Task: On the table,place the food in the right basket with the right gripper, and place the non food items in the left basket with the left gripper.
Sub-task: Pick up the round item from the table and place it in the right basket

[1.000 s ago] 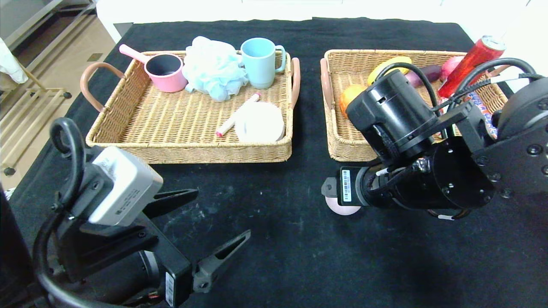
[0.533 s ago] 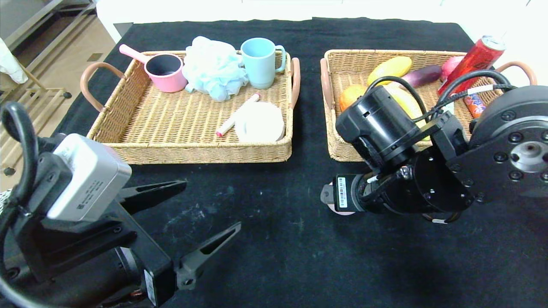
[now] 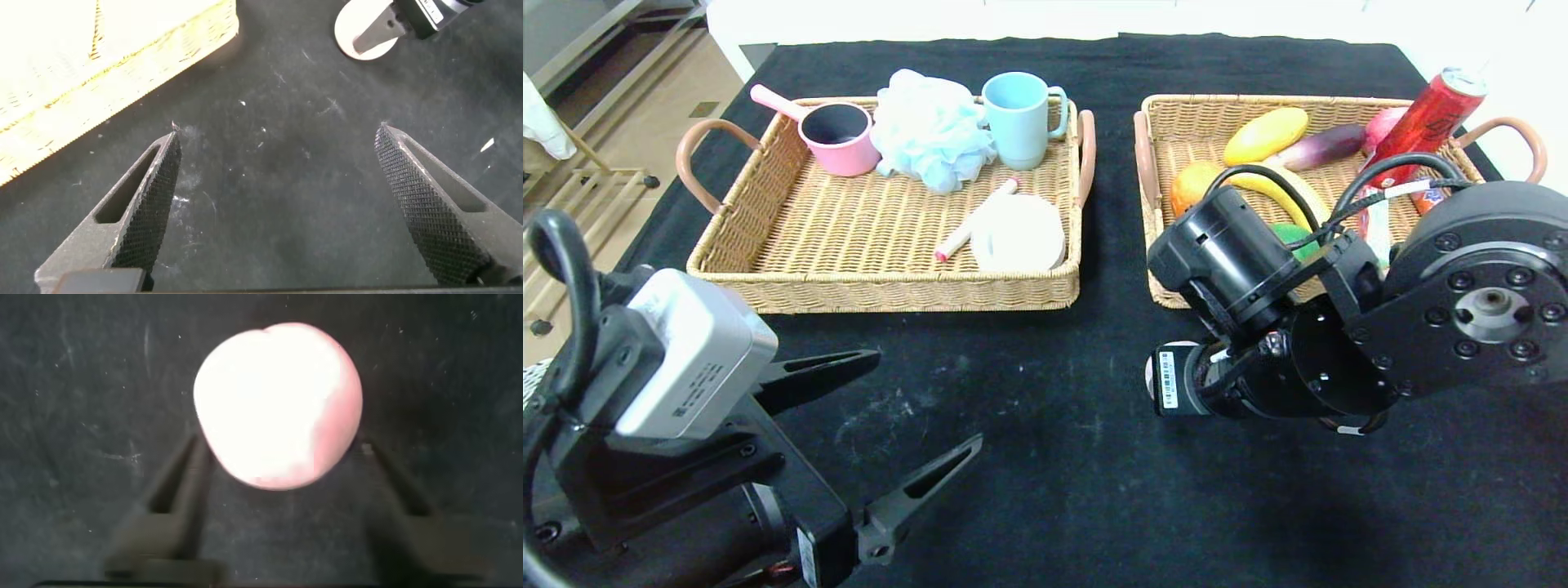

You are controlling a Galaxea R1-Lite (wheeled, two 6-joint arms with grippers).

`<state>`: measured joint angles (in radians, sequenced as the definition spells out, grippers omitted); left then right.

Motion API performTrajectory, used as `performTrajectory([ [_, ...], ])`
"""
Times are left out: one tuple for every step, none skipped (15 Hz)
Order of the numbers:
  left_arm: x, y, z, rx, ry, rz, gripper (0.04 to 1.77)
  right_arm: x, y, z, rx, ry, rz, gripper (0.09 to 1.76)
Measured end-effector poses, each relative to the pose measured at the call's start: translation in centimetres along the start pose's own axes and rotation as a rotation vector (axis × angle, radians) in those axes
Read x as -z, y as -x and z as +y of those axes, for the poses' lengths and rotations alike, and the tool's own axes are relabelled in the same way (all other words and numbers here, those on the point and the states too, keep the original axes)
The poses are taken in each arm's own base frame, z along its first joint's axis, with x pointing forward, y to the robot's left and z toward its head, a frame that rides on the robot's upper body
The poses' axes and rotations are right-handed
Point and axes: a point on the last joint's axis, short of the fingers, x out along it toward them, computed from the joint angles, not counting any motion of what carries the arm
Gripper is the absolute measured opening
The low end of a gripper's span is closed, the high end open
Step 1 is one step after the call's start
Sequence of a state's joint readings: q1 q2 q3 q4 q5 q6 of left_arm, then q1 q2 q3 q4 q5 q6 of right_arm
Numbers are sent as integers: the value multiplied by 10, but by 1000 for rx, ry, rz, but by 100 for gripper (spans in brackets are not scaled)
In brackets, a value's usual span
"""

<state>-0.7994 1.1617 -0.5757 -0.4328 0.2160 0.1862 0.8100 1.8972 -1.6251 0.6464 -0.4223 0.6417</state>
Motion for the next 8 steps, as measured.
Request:
performTrajectory([
  [0, 0, 0, 0, 0, 2, 172, 0, -1, 0, 2, -1, 1, 95],
  [1, -1, 0, 0, -1, 3, 172, 0, -1, 0, 3, 0, 2, 85],
  [1, -1, 0, 1, -1, 5, 172, 0, -1, 0, 4, 0, 3, 75],
  [1, -1, 0, 1, -1, 6, 172, 1, -2, -1, 6, 1, 4, 37],
  [1, -1, -1, 1, -2, 8, 172, 1, -2, -1, 5, 1, 6, 15],
  [1, -2, -1, 1, -2, 8, 172, 1, -2, -1, 6, 1, 8, 15],
  [2, -2, -1, 2, -3, 9, 172, 2, -2, -1, 6, 2, 9, 15],
  [2, -2, -1, 2, -3, 9, 172, 2, -2, -1, 7, 3, 10, 15],
])
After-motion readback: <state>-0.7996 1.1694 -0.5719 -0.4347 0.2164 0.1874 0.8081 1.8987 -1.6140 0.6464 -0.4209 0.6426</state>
